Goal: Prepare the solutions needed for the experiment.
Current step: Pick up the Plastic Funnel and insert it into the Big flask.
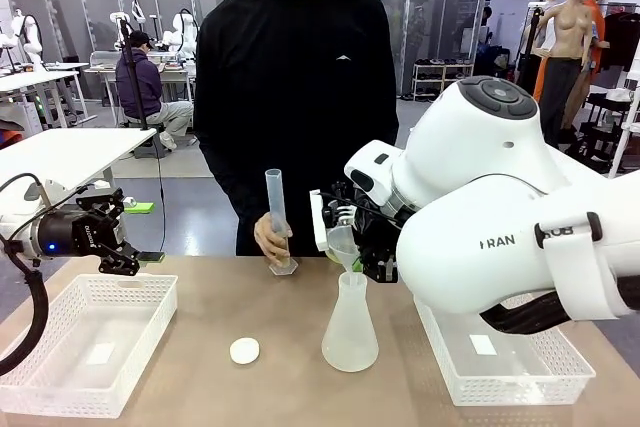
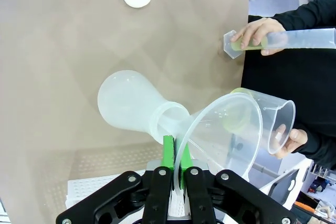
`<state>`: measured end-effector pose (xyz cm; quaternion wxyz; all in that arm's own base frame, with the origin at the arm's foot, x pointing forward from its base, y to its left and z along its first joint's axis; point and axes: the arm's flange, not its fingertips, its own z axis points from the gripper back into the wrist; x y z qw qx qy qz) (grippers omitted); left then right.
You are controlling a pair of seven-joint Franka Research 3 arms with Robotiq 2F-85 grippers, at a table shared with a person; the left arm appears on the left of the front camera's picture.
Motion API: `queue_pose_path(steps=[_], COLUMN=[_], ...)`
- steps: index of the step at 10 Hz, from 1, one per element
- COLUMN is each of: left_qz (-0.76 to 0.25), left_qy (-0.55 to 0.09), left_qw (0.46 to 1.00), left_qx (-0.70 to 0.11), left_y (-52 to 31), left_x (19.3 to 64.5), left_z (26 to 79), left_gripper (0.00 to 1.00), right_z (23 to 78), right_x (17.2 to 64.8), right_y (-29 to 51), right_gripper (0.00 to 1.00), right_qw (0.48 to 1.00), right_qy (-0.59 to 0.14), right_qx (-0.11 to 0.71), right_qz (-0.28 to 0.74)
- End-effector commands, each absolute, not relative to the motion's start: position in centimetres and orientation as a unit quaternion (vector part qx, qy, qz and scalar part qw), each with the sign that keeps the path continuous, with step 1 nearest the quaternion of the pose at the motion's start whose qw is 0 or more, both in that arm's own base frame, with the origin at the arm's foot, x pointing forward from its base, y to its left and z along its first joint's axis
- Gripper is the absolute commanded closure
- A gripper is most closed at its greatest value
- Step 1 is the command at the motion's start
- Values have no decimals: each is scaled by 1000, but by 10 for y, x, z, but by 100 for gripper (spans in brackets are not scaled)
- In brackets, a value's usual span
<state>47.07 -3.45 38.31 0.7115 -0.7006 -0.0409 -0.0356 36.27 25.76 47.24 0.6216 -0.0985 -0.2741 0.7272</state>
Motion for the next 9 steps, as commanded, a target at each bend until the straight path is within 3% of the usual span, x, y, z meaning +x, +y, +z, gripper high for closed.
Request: queue_pose_path(steps=[1, 7, 9], left_qz=[-42, -42, -42], left_qy=[-41, -41, -41], left_qw=[713, 713, 713], left_qx=[-699, -699, -699], left_y=[-34, -34, -34], left_x=[469, 469, 469], left_z=[385, 385, 385], left_gripper=[0, 0, 0], right_z=[466, 452, 451], right_x=[364, 359, 356], right_y=[253, 252, 251], right_gripper=[95, 95, 76], right_qw=[612, 611, 610], right_qy=[-288, -290, -290], right_qx=[-84, -77, -79], right_qz=[732, 733, 733])
